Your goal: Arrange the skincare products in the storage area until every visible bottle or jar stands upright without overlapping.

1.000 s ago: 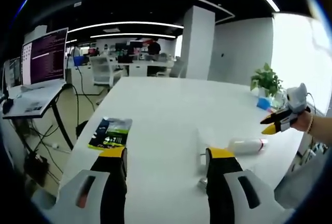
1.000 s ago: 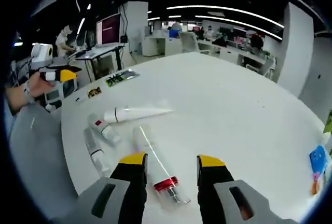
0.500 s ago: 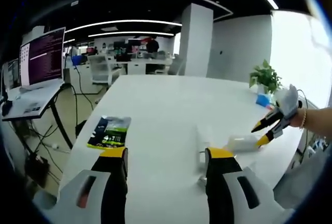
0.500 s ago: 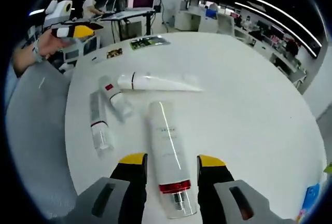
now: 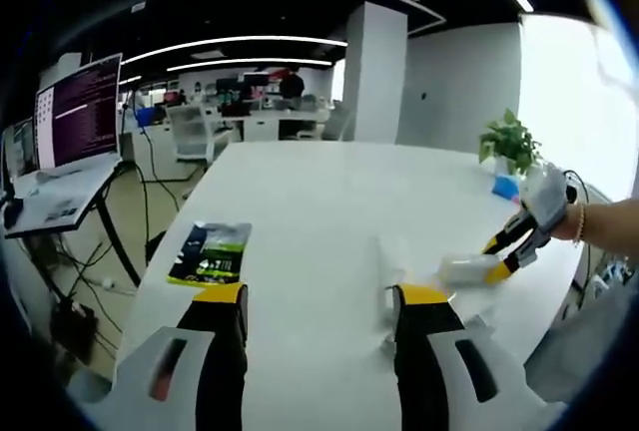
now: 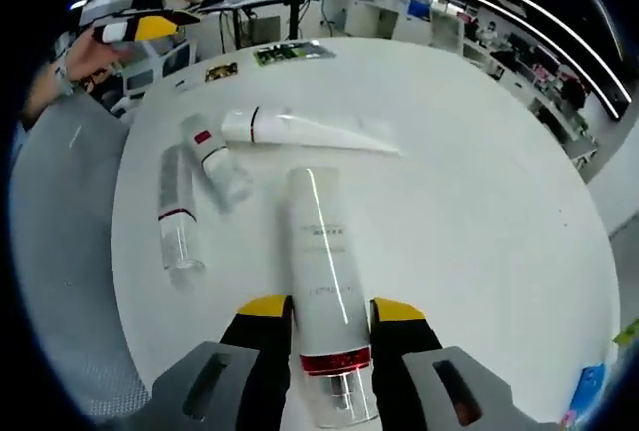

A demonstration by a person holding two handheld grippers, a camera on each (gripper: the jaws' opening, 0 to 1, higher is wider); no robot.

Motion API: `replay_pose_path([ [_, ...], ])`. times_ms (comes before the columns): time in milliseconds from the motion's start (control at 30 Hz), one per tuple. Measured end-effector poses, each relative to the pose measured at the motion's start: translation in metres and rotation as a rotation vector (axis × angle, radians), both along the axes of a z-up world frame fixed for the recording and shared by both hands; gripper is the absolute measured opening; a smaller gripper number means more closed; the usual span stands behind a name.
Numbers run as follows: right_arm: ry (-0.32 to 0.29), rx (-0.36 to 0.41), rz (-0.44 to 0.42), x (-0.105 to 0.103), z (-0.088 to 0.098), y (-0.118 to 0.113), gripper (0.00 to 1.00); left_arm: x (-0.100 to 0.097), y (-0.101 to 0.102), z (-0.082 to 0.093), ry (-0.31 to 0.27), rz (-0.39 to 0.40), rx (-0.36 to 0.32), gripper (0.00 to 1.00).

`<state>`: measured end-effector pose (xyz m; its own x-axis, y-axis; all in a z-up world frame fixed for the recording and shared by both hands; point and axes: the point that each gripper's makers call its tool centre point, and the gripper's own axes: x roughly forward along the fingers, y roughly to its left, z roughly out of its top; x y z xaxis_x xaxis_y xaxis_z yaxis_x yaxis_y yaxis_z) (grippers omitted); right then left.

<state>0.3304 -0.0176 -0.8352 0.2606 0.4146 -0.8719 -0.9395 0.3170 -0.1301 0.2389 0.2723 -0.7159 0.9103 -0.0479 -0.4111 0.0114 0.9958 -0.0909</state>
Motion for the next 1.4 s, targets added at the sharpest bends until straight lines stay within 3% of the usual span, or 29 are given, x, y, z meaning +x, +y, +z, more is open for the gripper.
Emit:
replay_pose_path([
  [367, 0.003, -0.049, 0.047, -0.004, -0.004, 0.0, 0.25, 0.0, -0.001, -0.002, 0.011, -0.01, 0.008, 0.51],
  [567, -0.004, -0.1, 0.119, -0.017, -0.005, -0.001, 0.25, 0.0, -0.004, -0.003, 0.014, -0.023, 0.014, 0.5],
  [867, -0.015, -0.095, 0.148, -0.036, -0.004, -0.007, 0.25, 0.0, -0.011, -0.007, 0.034, -0.054, 0.011, 0.48],
  [1400, -0.004, -0.104, 0.311, -0.067, -0.006, 0.004, 0.25, -0.001, -0.043, -0.02, 0.087, -0.219, 0.052, 0.45],
])
